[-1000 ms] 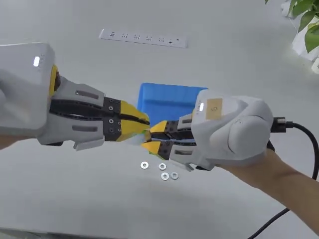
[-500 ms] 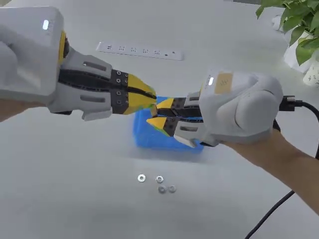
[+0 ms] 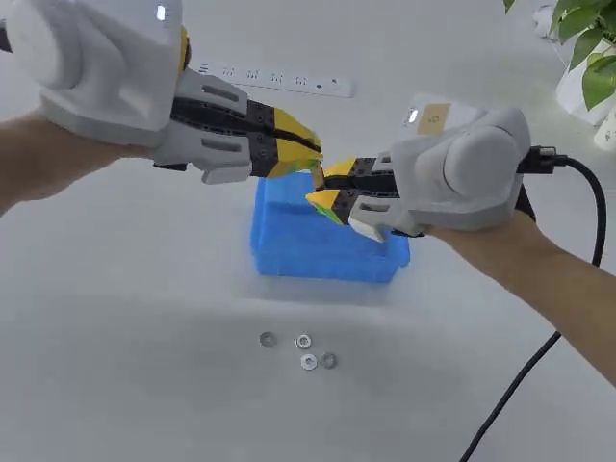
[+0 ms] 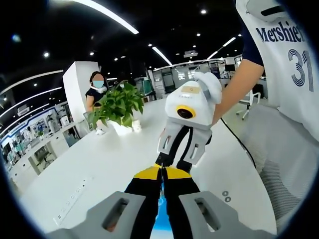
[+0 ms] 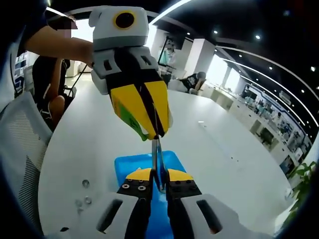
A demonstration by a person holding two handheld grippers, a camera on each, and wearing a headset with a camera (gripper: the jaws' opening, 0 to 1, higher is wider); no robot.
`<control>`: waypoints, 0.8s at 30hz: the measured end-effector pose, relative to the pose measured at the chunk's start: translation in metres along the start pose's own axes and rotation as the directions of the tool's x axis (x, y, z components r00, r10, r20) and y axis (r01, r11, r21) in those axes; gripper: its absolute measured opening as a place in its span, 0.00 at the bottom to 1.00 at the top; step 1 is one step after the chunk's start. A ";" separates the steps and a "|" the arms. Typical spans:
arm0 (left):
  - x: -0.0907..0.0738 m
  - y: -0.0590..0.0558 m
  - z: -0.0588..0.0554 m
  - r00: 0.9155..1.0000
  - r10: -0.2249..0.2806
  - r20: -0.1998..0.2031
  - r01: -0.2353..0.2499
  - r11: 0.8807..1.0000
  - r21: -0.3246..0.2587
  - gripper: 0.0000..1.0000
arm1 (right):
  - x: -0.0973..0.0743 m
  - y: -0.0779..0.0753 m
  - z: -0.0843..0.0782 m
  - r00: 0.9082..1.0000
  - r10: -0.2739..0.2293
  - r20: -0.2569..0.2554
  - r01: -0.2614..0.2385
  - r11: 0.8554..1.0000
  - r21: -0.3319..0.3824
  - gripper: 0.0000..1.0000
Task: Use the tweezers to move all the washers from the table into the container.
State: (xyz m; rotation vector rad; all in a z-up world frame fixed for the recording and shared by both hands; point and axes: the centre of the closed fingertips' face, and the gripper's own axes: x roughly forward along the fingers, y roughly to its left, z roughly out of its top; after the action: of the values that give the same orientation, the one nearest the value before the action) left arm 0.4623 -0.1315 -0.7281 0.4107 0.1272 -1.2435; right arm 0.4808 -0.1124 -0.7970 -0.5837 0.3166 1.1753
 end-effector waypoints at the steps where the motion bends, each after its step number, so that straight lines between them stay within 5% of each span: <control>1: 0.003 0.001 -0.004 1.000 -0.002 -0.003 0.002 1.000 -0.012 0.05 | 0.002 0.000 -0.002 1.000 0.001 -0.005 -0.001 1.000 0.004 0.10; 9: 0.015 0.006 -0.020 1.000 -0.008 -0.015 0.007 0.998 -0.060 0.05 | 0.012 0.001 -0.017 1.000 0.012 -0.023 -0.011 0.998 0.068 0.10; 24: 0.024 -0.008 -0.024 0.999 -0.022 -0.034 0.019 0.995 -0.102 0.05 | 0.014 0.008 -0.032 0.998 0.028 -0.047 -0.022 0.992 0.125 0.11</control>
State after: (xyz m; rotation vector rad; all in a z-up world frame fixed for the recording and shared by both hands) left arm 0.4655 -0.1460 -0.7601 0.3443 0.2244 -1.2445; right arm 0.4800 -0.1182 -0.8325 -0.5011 0.4368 1.1578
